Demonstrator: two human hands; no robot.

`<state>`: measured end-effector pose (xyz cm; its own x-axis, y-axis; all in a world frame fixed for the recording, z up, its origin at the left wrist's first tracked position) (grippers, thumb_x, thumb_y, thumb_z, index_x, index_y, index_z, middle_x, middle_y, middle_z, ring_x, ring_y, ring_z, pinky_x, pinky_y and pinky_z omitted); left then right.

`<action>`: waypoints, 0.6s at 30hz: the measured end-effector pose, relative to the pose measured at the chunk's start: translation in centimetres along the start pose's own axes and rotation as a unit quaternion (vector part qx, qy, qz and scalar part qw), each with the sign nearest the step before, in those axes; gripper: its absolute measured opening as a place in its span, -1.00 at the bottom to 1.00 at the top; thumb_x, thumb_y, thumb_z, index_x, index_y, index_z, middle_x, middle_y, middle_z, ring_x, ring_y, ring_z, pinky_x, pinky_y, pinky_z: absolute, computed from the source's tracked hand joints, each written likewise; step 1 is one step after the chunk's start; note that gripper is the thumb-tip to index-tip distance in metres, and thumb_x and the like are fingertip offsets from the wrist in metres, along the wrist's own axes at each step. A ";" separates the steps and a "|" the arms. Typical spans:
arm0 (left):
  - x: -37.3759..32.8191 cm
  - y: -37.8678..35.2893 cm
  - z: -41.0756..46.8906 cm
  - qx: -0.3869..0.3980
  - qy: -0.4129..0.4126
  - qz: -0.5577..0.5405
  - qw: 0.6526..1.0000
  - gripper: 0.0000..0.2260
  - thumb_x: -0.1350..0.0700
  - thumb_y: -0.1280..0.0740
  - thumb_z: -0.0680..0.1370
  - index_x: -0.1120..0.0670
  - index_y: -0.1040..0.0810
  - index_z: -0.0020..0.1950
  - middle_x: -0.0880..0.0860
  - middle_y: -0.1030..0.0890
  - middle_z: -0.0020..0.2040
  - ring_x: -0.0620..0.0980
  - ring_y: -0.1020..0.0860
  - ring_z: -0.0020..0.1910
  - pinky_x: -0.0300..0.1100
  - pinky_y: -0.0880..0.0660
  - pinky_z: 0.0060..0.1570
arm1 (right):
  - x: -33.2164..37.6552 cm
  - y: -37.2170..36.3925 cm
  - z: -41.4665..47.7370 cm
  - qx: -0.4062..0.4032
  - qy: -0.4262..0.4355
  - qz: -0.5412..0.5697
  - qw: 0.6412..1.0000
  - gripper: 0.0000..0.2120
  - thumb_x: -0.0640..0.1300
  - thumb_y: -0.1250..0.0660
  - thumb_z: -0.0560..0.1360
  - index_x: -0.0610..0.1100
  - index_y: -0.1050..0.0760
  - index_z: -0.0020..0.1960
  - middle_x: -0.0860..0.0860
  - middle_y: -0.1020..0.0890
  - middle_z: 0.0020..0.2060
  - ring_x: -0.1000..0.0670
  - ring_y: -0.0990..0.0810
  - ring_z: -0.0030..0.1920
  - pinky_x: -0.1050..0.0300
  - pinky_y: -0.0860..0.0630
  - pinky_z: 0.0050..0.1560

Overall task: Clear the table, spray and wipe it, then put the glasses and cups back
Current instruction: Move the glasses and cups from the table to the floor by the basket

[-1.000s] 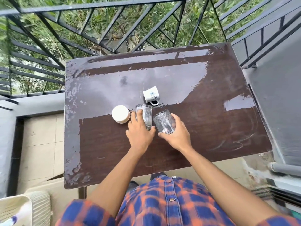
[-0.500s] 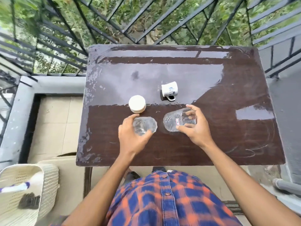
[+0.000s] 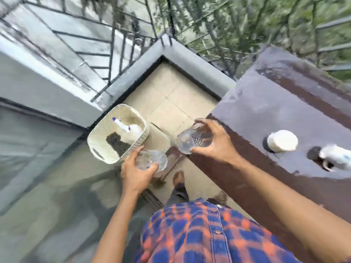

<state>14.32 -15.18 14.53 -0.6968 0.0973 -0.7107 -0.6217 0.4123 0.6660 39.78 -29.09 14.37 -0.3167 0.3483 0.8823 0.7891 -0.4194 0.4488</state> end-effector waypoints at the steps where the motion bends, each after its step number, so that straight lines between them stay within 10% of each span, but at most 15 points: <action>1: 1.5 0.4 0.1 -0.024 0.024 -0.007 0.999 -0.35 -0.20 -0.42 0.17 -0.08 -0.58 0.26 -0.06 -0.63 0.10 0.03 -0.61 0.11 0.06 -0.51 0.23 | 0.9 -2.0 1.2 0.029 0.018 -0.014 0.999 -0.18 0.22 -0.60 0.19 0.09 -0.52 0.43 0.07 -0.60 0.22 -0.07 -0.63 0.19 -0.19 -0.60 0.25; 10: 14.0 0.2 3.4 -0.119 0.262 -0.054 0.956 -0.34 -0.03 -0.58 0.25 -0.03 -0.51 0.32 0.05 -0.58 0.19 0.13 -0.54 0.19 0.02 -0.45 0.24 | 0.9 -20.7 8.5 0.210 -0.058 -0.168 0.961 -0.07 0.31 -0.42 0.10 0.22 -0.34 0.46 0.00 -0.56 0.32 -0.16 -0.51 0.35 -0.24 -0.47 0.37; 18: 21.4 -3.6 5.5 -0.138 0.316 -0.061 0.937 -0.23 -0.03 -0.58 0.23 0.04 -0.42 0.40 0.08 -0.52 0.27 0.14 -0.50 0.23 0.07 -0.43 0.29 | -4.3 -28.9 9.1 0.264 -0.045 -0.236 0.934 -0.08 0.03 -0.60 0.27 -0.11 -0.36 0.56 -0.10 -0.51 0.44 -0.24 -0.42 0.40 -0.10 -0.38 0.43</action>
<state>3.63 -9.65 -4.32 -0.6328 -0.5269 -0.5675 -0.7185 0.1262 0.6840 23.10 -10.86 -3.65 -0.6687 0.4685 0.5773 0.7294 0.2630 0.6315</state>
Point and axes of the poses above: each hand's wrist, its own z-axis towards the middle knuckle, its own y-axis out of the back of the hand, x = y × z, the point moved 1 cm from there along z, towards the middle knuckle
